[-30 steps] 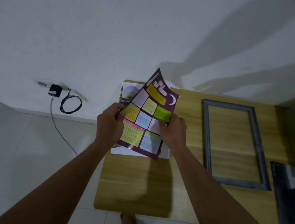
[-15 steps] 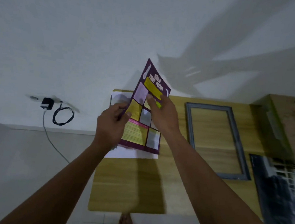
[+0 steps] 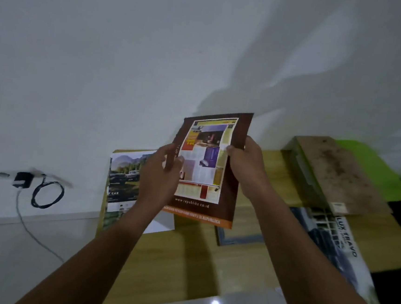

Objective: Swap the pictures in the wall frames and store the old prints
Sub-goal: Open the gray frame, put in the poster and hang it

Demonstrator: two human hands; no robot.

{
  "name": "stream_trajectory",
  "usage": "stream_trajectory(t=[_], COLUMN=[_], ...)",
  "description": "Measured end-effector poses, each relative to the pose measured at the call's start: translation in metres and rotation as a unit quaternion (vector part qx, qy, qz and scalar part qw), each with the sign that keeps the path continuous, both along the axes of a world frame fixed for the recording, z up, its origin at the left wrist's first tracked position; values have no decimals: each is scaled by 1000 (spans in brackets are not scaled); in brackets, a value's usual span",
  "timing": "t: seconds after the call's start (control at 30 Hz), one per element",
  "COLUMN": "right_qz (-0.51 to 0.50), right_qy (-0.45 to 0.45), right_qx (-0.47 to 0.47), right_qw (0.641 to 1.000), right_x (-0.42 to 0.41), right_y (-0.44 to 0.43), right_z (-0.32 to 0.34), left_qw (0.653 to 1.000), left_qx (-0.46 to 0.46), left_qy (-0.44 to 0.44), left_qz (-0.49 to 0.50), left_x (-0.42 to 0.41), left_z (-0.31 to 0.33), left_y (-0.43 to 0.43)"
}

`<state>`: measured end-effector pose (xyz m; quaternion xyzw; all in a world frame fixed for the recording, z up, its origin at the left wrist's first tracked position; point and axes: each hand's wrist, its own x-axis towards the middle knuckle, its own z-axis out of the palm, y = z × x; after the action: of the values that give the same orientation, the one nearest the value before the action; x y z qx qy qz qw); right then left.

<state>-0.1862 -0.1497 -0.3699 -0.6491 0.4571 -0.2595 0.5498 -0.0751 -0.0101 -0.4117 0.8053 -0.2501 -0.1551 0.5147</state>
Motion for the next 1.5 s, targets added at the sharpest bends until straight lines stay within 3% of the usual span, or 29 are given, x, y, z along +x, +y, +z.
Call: stream_trajectory(t=[0.07,0.17,0.33,0.6,1.03,1.13,1.27,1.37,1.5], right_qz=[7,9,-28,-39,95,201,336,347,340], right_qy=[-3,12,59,193,260,298,359,370,373], right_qx=[40,86,77,11,-162,-200,-238,-259,-269], right_qw=[999,996,995,980,947,911,838,822,820], right_x=[-25,-58,-101,-129,-128,-134,-144,-147,-149], right_y=[-17,-41,-69,-120,-174,-174,-174,-171,-172], right_z=[-5,-20,-56,-125,-173,-173,-180,-187,-191], left_qw=[993,976,974,984,987,968,930,891,870], left_qx=[53,55,35,124,155,210,283,365,385], left_qy=[102,209,217,113,-24,-108,-138,-146,-187], left_qz=[-1,-22,-61,-54,-30,-84,-190,-227,-247], left_x=[2,-7,-41,-79,-101,-101,-101,-98,-100], left_z=[-1,-2,-29,-85,-111,-117,-126,-135,-132], left_y=[-17,-34,-54,-95,-145,-146,-151,-148,-150])
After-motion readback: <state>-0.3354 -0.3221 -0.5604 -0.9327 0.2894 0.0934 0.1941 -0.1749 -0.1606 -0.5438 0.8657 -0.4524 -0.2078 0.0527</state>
